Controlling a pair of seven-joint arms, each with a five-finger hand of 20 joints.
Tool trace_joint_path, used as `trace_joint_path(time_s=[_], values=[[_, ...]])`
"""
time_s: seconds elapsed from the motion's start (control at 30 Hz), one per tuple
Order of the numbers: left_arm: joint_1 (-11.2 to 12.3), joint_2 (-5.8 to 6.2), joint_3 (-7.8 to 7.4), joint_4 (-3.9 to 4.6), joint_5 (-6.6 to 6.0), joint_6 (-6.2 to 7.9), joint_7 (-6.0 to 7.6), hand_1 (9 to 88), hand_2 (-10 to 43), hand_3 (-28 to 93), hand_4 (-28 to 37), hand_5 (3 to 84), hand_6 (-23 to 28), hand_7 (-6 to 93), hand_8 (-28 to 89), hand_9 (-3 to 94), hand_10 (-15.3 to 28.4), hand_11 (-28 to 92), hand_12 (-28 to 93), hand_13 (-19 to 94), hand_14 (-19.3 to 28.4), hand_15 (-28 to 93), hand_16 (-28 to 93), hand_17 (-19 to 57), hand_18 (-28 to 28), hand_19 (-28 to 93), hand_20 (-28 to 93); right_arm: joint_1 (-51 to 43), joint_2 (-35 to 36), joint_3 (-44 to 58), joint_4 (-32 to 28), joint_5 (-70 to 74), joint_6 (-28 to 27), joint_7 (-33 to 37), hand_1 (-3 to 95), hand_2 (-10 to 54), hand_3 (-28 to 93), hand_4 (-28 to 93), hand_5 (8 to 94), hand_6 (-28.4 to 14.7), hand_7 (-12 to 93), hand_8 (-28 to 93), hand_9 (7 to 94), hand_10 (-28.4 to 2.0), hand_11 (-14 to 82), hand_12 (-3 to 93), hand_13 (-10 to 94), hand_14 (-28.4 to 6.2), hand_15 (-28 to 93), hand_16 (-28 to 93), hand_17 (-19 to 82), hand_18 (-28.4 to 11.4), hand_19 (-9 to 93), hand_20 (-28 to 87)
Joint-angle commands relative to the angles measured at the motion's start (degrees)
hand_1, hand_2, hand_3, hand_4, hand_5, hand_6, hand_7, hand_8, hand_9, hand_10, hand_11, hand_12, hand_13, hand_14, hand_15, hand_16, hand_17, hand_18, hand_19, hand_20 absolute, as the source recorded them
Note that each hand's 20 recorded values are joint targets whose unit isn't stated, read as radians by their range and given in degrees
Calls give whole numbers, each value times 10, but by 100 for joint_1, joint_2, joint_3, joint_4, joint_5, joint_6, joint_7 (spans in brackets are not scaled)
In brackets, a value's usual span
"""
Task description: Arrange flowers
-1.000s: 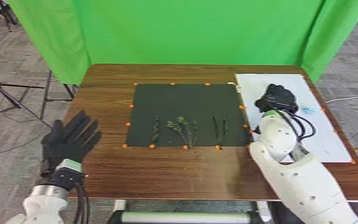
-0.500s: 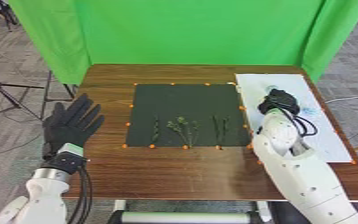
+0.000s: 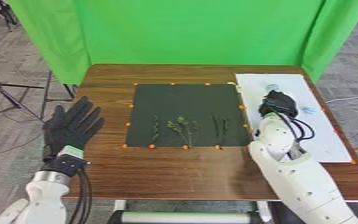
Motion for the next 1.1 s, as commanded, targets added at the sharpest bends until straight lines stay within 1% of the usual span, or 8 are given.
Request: trace_joint_path(time_s=[0.03, 0.3, 0.4, 0.53, 0.67, 0.77, 0.93, 1.1], values=[[200, -72, -93, -63, -39, 19, 68, 241, 83, 722, -283, 374, 62, 137, -88, 303, 111, 159, 110, 206, 122, 267, -60, -64, 134, 322, 116, -230, 190, -74, -830, -318, 615, -184, 591, -95, 710, -282, 759, -24, 346, 147, 894, -97, 130, 450, 832, -73, 570, 330, 529, -225, 932, 505], [294, -29, -174, -80, -72, 71, 172, 240, 84, 722, -283, 375, 61, 136, -89, 304, 111, 159, 109, 207, 122, 269, -60, -63, 134, 322, 117, 7, 275, -857, -1835, -470, 799, -1366, 587, -95, 720, -283, 758, -27, 343, 158, 891, -96, 131, 451, 828, -73, 568, 333, 521, -222, 932, 507], [364, -74, -202, -145, -36, 131, 197, 239, 85, 721, -283, 375, 60, 135, -89, 304, 110, 158, 108, 207, 122, 267, -60, -62, 134, 321, 116, 270, 166, -1427, -1899, -609, 814, -1950, 584, -95, 721, -283, 755, -27, 345, 158, 887, -95, 132, 452, 823, -71, 568, 334, 510, -217, 932, 505], [399, -186, -168, -173, -7, 104, 114, 238, 84, 724, -283, 375, 59, 137, -89, 304, 110, 159, 109, 207, 122, 268, -60, -63, 134, 322, 117, 695, -134, -2096, -1677, -565, 665, -2609, 582, -95, 720, -283, 752, -26, 351, 153, 885, -95, 133, 454, 821, -70, 569, 335, 506, -218, 932, 504], [344, -125, -82, -183, 18, 220, 203, 239, 84, 724, -283, 376, 60, 136, -89, 304, 111, 159, 109, 207, 121, 267, -61, -63, 135, 323, 118, 932, -432, -2554, -1453, -827, 479, -3019, 579, -95, 720, -283, 747, -23, 360, 147, 882, -93, 133, 454, 818, -68, 570, 336, 498, -217, 932, 504], [265, -93, -20, -163, 83, 195, 179, 238, 85, 724, -283, 377, 61, 137, -89, 305, 110, 160, 109, 207, 121, 268, -61, -63, 135, 323, 118, 1132, -587, -2883, -1183, -1101, 519, -3135, 577, -95, 722, -283, 742, -21, 369, 143, 881, -92, 134, 455, 816, -68, 571, 337, 496, -216, 932, 504], [178, -31, 39, -135, 59, 203, 191, 239, 86, 723, -283, 379, 61, 137, -89, 305, 111, 162, 109, 207, 121, 269, -62, -63, 135, 324, 117, 1484, -768, -3272, -835, -1166, 296, -3015, 575, -95, 722, -283, 738, -19, 375, 139, 879, -90, 135, 455, 816, -66, 571, 337, 496, -216, 932, 504], [129, 37, 77, -145, 34, 309, 261, 238, 86, 724, -283, 379, 62, 137, -89, 306, 111, 161, 108, 206, 121, 271, -61, -63, 134, 324, 117, 1710, -915, -3525, -501, -1321, 78, -3030, 573, -95, 725, -283, 737, -18, 378, 135, 879, -91, 136, 455, 817, -66, 571, 337, 496, -216, 932, 504]])
